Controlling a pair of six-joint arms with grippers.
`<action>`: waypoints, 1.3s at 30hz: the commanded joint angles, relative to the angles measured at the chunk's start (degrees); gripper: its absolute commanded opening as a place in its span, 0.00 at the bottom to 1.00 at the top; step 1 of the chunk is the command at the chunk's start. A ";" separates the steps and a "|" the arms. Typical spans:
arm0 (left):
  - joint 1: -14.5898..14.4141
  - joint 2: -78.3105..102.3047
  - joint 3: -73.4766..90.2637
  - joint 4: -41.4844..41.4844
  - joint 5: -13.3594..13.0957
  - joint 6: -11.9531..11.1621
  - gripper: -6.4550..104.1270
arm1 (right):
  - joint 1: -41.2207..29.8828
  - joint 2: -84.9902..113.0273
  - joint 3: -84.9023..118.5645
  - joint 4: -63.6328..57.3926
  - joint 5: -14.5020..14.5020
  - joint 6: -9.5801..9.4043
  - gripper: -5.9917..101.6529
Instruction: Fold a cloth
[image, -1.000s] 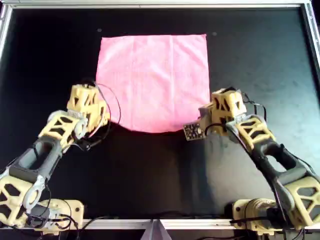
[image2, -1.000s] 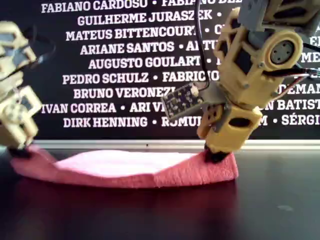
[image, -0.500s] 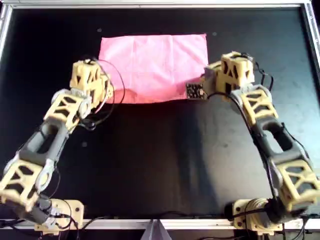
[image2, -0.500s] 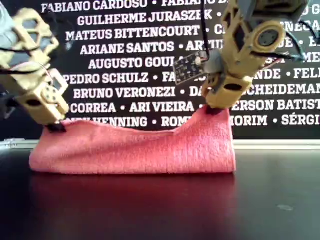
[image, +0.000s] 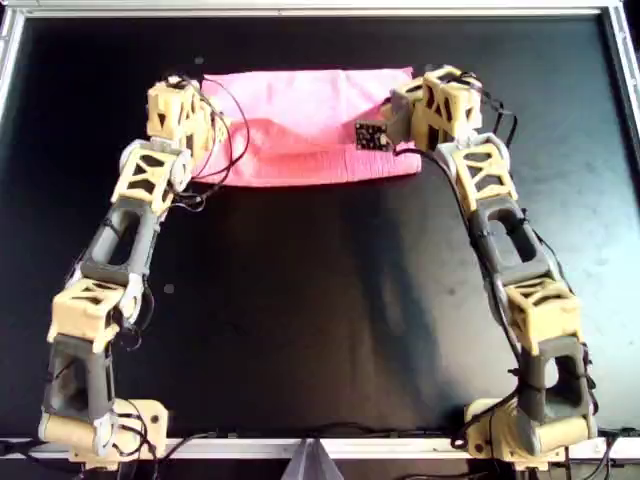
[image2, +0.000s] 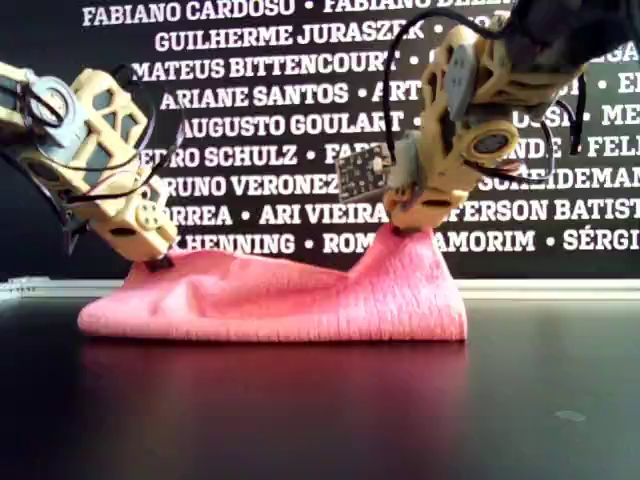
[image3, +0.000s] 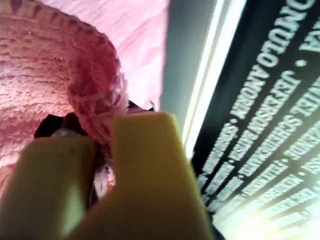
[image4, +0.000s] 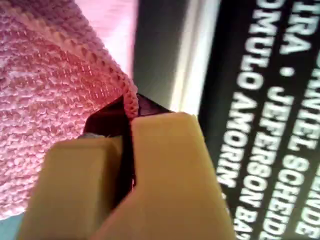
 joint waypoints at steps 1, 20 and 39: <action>1.76 -1.41 -11.34 -0.97 0.26 0.26 0.05 | -0.70 -1.93 -12.92 -2.02 -0.09 -0.26 0.04; 2.02 -9.40 -22.50 -0.97 0.18 0.26 0.05 | -3.16 -16.79 -29.88 -2.11 -0.18 -0.26 0.04; 2.55 -9.49 -22.50 -1.23 0.18 0.26 0.28 | -3.43 -21.18 -29.88 -10.55 -0.09 -0.09 0.19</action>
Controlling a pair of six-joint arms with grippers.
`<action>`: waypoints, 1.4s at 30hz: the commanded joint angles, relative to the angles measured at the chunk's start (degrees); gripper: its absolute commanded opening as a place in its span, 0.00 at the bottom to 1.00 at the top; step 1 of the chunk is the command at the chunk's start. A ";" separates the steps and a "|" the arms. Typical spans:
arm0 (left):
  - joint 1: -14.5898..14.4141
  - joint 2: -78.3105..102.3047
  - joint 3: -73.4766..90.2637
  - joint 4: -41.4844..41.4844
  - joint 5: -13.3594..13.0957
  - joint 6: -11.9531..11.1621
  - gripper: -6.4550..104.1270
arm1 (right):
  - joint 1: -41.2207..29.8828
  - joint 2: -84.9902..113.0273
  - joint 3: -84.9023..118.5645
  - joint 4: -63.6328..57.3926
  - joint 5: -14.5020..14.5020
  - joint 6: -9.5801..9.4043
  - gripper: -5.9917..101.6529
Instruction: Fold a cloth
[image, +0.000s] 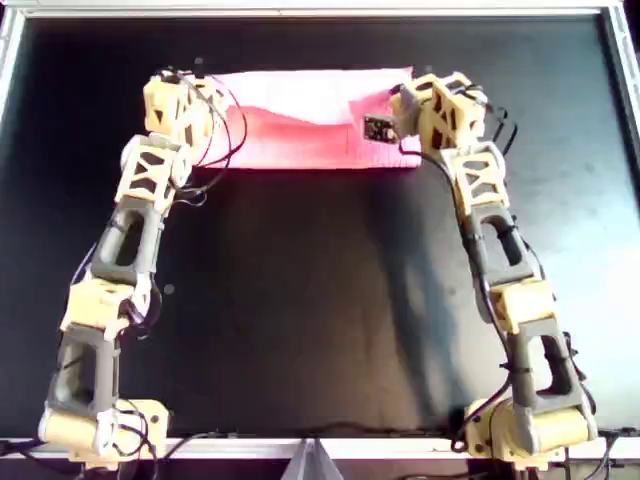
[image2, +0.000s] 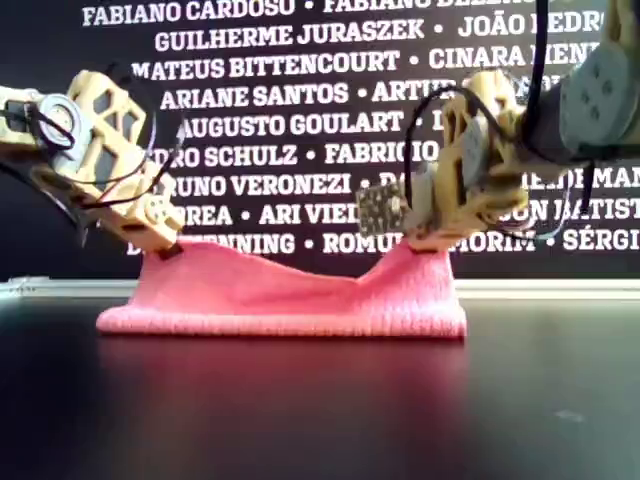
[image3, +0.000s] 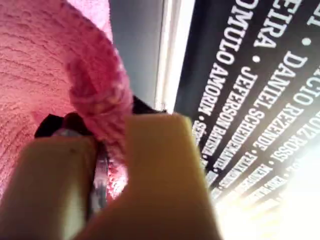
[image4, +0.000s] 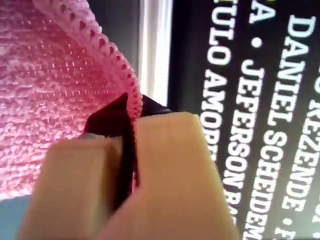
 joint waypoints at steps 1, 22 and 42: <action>2.02 1.67 -4.22 -1.23 0.18 0.26 0.33 | -0.53 1.14 -4.83 -3.60 -0.09 -0.09 0.23; 2.72 -0.18 -3.96 1.41 0.26 0.26 0.51 | -1.41 6.24 -4.04 2.11 -0.26 -0.26 0.52; 2.02 52.56 0.26 60.82 0.26 -7.12 0.51 | -1.58 50.19 -2.46 66.71 -0.53 0.09 0.53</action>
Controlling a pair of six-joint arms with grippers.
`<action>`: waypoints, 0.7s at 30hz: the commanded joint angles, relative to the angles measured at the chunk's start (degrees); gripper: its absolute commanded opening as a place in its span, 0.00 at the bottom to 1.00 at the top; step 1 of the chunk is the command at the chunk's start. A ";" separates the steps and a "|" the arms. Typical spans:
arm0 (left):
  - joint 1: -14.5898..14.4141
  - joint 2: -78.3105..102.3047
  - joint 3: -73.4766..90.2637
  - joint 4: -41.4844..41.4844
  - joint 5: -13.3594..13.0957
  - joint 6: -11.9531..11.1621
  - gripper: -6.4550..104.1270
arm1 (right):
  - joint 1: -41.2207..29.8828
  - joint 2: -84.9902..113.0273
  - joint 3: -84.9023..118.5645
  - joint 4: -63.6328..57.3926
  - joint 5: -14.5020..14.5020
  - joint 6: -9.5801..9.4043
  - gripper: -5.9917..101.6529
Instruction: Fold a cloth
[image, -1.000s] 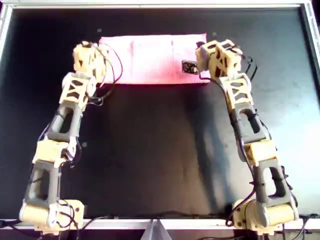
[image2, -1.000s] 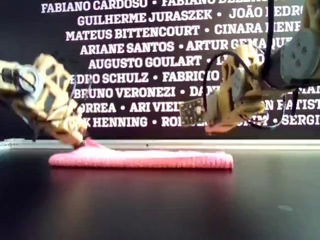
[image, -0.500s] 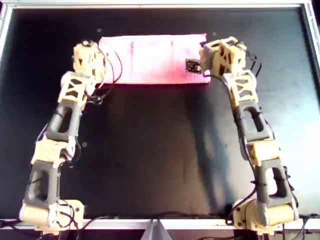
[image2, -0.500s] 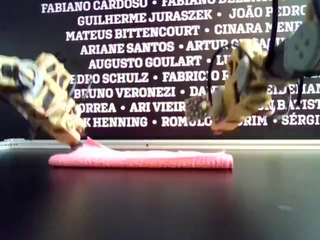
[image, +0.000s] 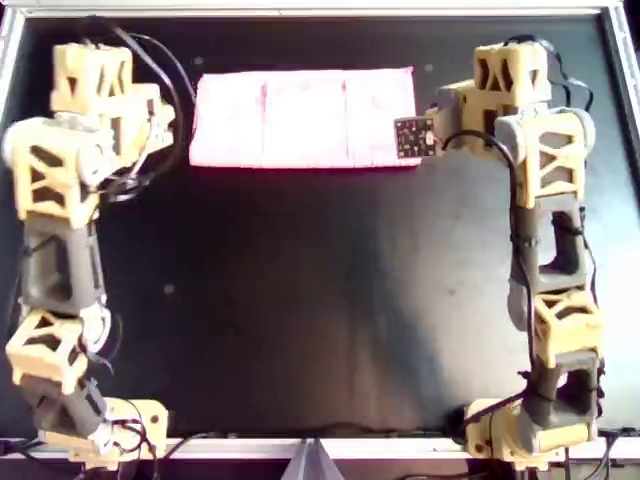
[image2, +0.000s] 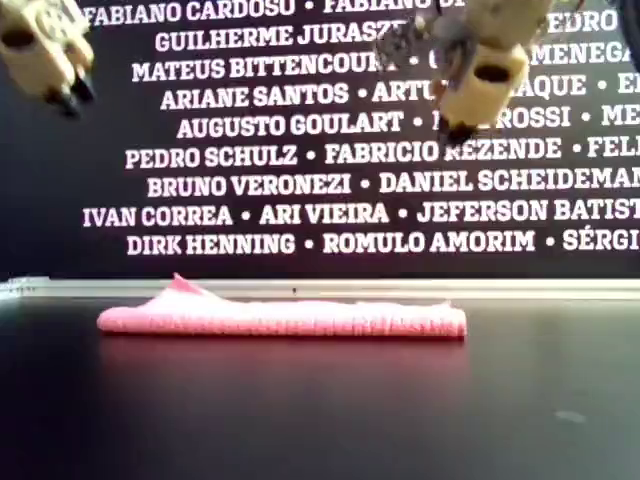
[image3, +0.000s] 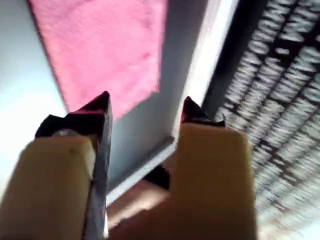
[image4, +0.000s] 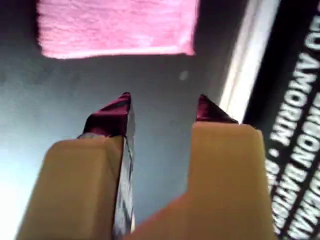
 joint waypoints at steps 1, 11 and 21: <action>0.79 16.17 2.81 1.58 0.09 -3.16 0.51 | -0.53 16.87 -1.14 0.35 0.00 -0.18 0.53; 1.14 63.11 46.14 -1.32 0.09 -3.87 0.51 | -1.41 68.47 34.01 0.09 0.35 -0.35 0.53; 1.14 71.98 83.32 -37.97 0.09 -2.99 0.51 | -1.49 79.19 64.86 -16.61 2.02 -0.44 0.53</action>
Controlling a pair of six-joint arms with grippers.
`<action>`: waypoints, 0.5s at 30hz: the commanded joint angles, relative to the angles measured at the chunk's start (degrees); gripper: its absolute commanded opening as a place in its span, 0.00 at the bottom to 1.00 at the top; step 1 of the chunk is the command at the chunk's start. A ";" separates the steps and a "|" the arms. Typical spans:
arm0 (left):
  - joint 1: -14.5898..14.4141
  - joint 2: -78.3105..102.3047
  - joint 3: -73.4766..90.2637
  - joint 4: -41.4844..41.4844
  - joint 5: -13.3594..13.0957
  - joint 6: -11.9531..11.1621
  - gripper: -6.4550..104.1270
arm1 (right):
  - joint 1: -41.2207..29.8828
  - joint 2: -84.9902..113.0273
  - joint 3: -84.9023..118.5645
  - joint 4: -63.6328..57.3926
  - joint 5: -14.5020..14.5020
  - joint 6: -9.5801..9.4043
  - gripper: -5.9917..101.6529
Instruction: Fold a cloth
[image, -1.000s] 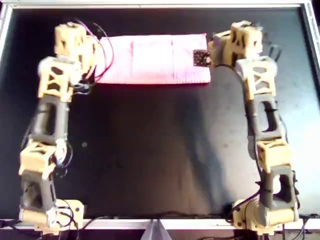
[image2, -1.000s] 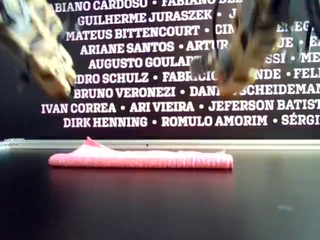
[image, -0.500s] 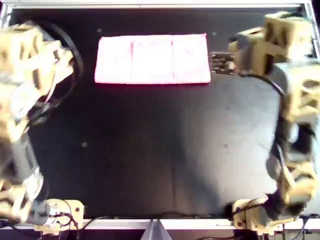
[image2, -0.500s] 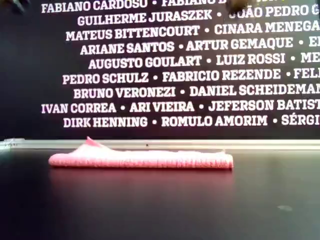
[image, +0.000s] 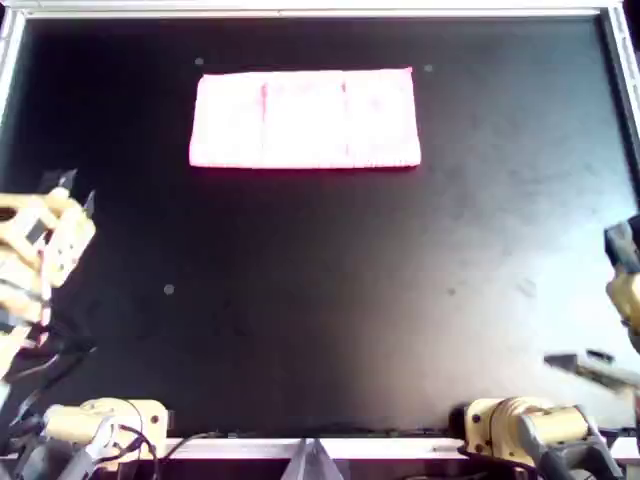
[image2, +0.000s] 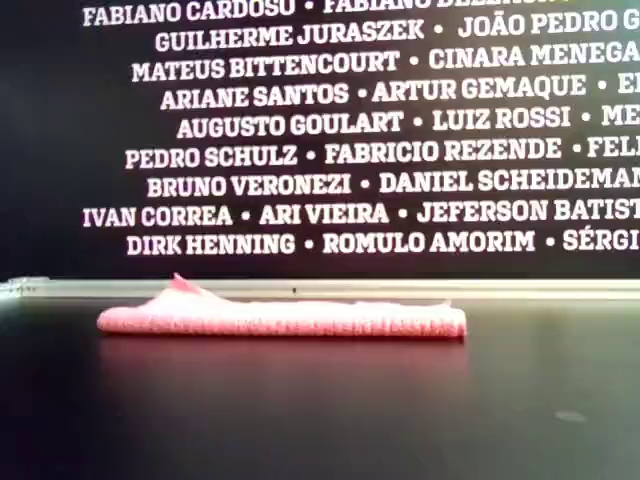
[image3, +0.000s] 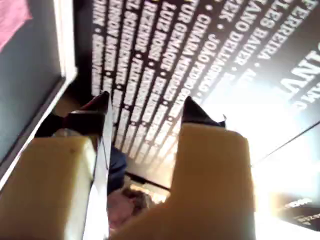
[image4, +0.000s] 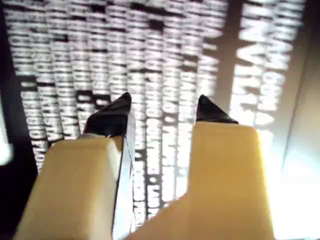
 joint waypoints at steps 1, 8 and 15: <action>1.14 0.44 14.59 -14.94 0.09 0.35 0.51 | -0.62 1.67 10.99 -12.30 2.29 0.18 0.53; 1.23 5.19 38.41 -36.21 0.09 0.44 0.51 | -1.41 17.75 45.79 -32.26 6.06 0.09 0.53; 1.23 16.17 54.58 -39.55 0.09 1.41 0.51 | -1.41 34.28 75.85 -44.47 6.06 -1.05 0.53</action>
